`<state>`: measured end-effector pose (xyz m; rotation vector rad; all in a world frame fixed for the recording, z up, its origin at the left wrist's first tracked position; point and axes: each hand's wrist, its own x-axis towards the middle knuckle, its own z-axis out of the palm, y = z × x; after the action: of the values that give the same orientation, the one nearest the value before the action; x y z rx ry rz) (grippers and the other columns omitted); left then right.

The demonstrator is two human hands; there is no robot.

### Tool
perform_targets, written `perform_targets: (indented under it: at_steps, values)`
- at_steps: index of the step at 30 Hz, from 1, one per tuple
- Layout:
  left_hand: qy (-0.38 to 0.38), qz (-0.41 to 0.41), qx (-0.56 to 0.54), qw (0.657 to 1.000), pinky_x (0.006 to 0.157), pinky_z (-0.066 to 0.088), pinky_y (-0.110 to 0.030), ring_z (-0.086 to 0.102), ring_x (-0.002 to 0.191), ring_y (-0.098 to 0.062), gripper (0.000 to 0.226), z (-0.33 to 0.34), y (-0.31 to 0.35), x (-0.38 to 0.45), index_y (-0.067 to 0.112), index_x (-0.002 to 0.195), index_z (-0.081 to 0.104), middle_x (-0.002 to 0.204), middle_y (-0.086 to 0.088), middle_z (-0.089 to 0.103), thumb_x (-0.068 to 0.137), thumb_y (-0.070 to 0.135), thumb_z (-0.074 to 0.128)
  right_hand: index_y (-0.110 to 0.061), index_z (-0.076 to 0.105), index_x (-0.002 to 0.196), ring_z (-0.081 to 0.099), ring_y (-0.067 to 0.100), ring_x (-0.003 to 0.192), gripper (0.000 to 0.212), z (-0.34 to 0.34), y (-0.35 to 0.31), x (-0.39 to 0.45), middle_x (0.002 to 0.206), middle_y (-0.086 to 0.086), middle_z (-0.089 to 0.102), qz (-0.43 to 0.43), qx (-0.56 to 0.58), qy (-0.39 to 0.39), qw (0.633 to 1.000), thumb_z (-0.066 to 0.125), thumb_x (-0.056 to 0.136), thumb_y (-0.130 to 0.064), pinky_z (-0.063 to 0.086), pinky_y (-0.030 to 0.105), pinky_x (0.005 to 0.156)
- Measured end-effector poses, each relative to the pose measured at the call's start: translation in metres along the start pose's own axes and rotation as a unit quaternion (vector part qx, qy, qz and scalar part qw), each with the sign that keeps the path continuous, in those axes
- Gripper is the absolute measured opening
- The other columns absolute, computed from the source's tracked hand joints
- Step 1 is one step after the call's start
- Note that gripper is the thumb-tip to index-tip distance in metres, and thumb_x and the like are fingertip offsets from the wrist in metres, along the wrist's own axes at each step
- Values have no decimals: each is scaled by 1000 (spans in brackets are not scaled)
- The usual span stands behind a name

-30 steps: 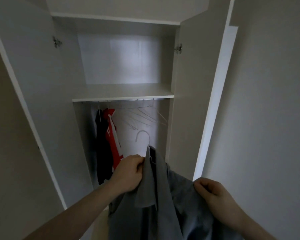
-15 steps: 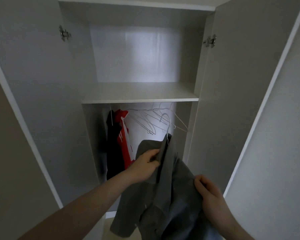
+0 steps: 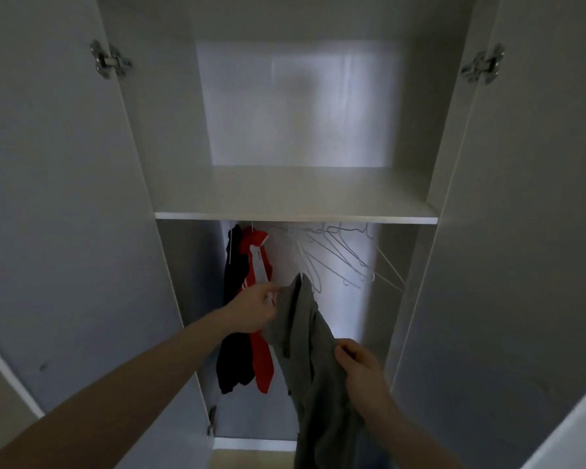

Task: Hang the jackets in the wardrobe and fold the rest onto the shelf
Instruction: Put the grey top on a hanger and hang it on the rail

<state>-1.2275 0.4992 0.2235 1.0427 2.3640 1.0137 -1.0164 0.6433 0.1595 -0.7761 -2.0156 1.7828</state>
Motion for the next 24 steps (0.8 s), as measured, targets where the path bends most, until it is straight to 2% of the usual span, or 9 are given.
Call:
perform_targets:
  at_steps: [1,3,6,9,11,14,16,20,24]
  values:
    - [18,-15,10,1000,80,54,-23,66,85,-1,47,-8,-5,9,31,134,58,112,-2,67,92,11,64,-23,72,98,67,11,94,26,3,1,15,96,-12,73,8,1,-3,1000,49,110,-23,49,15,73]
    - [50,-22,32,998,73,52,-18,63,94,-10,54,-26,-12,23,25,142,54,124,-2,63,91,10,62,-28,70,93,66,8,89,27,10,1,38,91,-18,71,13,1,2,1000,49,110,-23,49,8,61]
    - [102,10,60,993,73,46,-6,53,112,-4,49,-55,-15,43,28,137,59,130,12,51,91,13,63,-31,66,94,62,5,88,27,23,0,68,94,-17,67,19,0,5,1000,47,110,-22,47,4,55]
    - [145,45,86,985,72,39,5,56,95,8,42,-86,-12,61,30,123,66,112,25,51,88,8,63,-28,66,101,63,8,95,25,37,-1,96,104,-11,68,27,-7,-9,1000,45,111,-20,49,10,67]
    - [169,69,100,978,75,36,7,55,93,15,38,-107,-11,77,26,116,69,107,24,52,86,3,64,-21,68,107,65,14,99,23,46,-1,111,109,-4,70,32,-6,-15,999,45,111,-19,52,17,78]
    - [184,90,117,972,82,41,-5,57,103,-5,33,-140,-13,104,22,114,71,117,7,57,86,6,66,-18,69,111,67,20,104,22,65,-2,133,112,0,72,35,-5,-24,999,47,111,-20,56,31,94]
    - [189,93,140,967,88,44,-21,55,109,-10,33,-163,-17,125,25,115,70,122,5,55,86,10,67,-17,69,115,68,22,107,23,76,-2,146,114,1,72,34,-8,-19,999,47,111,-21,56,39,102]
    - [191,85,177,962,89,40,-26,53,110,-11,31,-203,-30,167,36,110,65,122,6,52,85,18,68,-15,70,117,68,22,106,23,98,-2,172,112,1,73,18,-22,-5,1000,48,110,-20,56,31,92]
    - [156,40,215,963,94,38,-29,53,111,-17,37,-222,-51,204,29,124,65,132,-2,53,90,44,69,-11,70,121,66,21,105,25,121,0,191,114,3,72,13,-23,22,999,48,110,-16,53,35,99]
